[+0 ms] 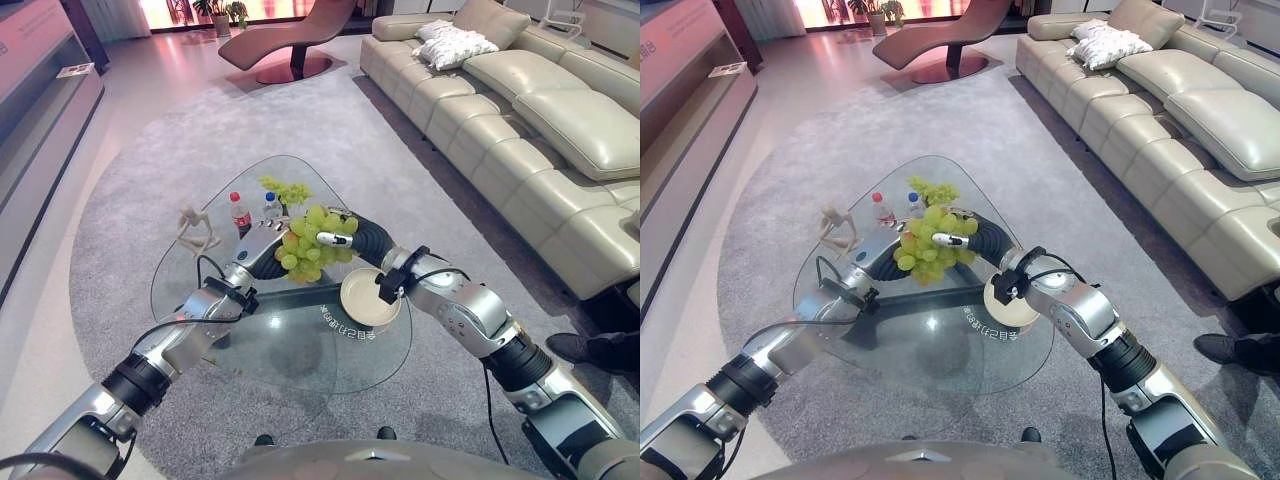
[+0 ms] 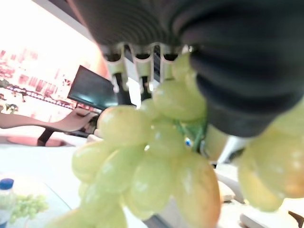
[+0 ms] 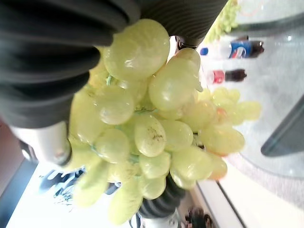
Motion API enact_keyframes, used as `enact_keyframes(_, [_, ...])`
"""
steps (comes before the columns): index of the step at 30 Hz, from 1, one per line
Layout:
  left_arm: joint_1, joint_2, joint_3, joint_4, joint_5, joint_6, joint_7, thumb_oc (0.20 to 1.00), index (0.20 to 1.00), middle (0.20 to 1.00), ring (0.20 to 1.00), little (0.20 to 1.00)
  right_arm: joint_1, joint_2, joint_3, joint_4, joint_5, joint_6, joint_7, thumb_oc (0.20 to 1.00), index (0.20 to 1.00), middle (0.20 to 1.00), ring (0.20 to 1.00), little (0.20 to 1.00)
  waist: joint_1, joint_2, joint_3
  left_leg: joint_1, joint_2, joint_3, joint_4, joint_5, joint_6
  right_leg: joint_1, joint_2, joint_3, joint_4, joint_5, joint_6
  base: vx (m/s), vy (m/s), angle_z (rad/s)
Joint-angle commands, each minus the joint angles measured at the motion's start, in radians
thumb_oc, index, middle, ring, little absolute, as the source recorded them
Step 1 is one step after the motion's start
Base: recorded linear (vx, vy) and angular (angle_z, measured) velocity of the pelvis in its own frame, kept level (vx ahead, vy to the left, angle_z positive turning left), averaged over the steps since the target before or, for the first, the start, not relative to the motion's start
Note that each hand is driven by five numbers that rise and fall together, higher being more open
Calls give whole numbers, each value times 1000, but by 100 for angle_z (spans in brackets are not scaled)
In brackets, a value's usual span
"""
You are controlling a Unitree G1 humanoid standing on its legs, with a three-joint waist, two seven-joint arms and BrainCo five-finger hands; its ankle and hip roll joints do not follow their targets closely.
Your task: Pick up fruits into the plate
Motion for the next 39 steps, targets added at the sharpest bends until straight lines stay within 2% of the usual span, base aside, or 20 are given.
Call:
enact_keyframes(1, [-241, -41, -13, 7, 10, 9, 9, 200, 200, 200, 200, 200, -80, 115, 87, -115, 19, -58, 65, 200, 200, 200, 200, 200, -9, -17, 9, -18, -23, -11, 45, -131, 39, 30, -6, -24, 66, -119, 19, 0, 0, 0])
enact_keyframes(14, [-246, -64, -23, -3, 3, 23, -12, 200, 200, 200, 200, 200, -73, 131, 63, -114, -9, -90, 6, 200, 200, 200, 200, 200, -16, -12, 15, -17, -23, -15, 46, -134, 42, 29, 2, -6, 71, -124, 15, 0, 0, 0])
enact_keyframes(20, [-249, -69, -15, -8, -64, 41, 9, 219, 219, 219, 219, 219, -73, 140, 60, -105, -7, -100, -9, 200, 200, 200, 200, 200, -15, -11, 16, -18, -23, -20, 47, -134, 42, 29, 2, -5, 74, -128, 15, 0, 0, 0])
enact_keyframes(21, [-245, -77, -5, -9, -66, 36, -4, 1000, 1000, 1000, 1000, 1000, -74, 140, 60, -106, -4, -104, -15, 200, 200, 200, 200, 200, -12, -11, 16, -18, -23, -20, 48, -135, 42, 30, 2, -6, 74, -128, 14, 0, 0, 0])
enact_keyframes(29, [-233, -91, -7, -6, -85, 49, -69, 1000, 1000, 1000, 1000, 1000, -72, 138, 45, -117, 2, -112, -23, 200, 200, 200, 200, 200, -14, -9, 17, -17, -23, -24, 46, -135, 42, 30, 4, -7, 75, -130, 13, 0, 0, 0])
enact_keyframes(39, [-218, -96, -1, -1, -162, 98, -175, 1000, 1000, 1000, 1000, 1000, -63, 148, 3, -108, -7, -140, -75, 200, 200, 200, 200, 200, -15, -1, 16, -11, -24, -23, 43, -135, 43, 36, 5, -8, 70, -129, 13, 0, 0, 0])
